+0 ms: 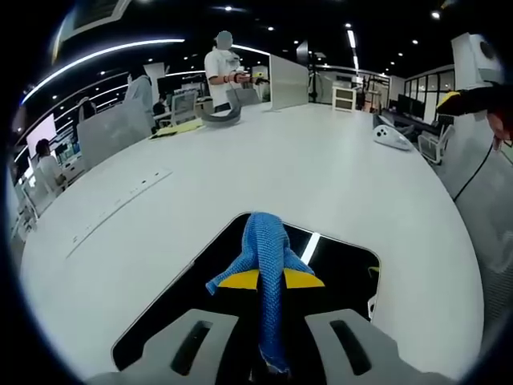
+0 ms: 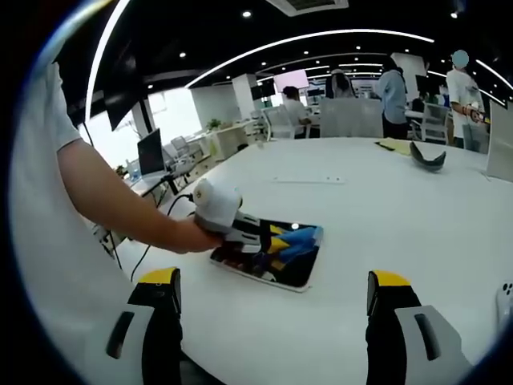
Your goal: Wipe the mirror surface with the cleaning cloth until all visible marks leave the cleaned area.
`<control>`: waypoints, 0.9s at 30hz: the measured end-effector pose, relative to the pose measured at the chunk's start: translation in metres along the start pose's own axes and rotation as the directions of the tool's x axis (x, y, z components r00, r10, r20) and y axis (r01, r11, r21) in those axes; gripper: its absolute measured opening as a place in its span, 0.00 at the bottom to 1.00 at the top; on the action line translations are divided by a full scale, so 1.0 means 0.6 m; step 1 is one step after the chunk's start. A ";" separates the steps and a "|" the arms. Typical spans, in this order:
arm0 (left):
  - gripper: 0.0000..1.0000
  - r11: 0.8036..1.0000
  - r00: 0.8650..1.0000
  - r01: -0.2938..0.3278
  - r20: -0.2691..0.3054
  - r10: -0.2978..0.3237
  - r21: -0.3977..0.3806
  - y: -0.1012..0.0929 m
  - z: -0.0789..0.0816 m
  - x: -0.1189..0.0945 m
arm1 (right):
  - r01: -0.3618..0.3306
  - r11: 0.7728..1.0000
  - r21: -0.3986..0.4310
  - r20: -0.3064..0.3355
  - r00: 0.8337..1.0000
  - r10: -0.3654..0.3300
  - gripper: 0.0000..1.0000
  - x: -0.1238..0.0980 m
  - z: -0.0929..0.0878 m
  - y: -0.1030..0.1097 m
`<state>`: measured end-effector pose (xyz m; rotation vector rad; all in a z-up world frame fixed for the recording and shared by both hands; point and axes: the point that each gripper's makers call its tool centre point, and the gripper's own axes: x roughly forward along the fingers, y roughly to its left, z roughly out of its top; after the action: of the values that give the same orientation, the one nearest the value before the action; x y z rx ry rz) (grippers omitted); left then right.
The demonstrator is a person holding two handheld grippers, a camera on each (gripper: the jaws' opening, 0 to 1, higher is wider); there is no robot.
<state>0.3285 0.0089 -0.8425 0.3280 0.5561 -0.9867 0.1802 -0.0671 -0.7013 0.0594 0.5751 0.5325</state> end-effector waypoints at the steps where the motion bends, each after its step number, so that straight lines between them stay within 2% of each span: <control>1: 0.06 1.000 1.000 -0.002 -0.001 0.002 -0.001 0.000 -0.001 -0.002 | -0.002 1.000 0.000 0.001 1.000 0.002 0.96 0.000 0.000 0.001; 27: 0.06 0.999 0.999 -0.027 -0.019 0.026 -0.021 0.014 -0.025 -0.036 | 0.001 1.000 -0.010 0.023 1.000 -0.001 0.96 -0.004 0.007 0.012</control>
<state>0.3222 0.0358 -0.8423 0.3248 0.5774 -0.9523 0.1773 -0.0615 -0.6950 0.0557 0.5501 0.5330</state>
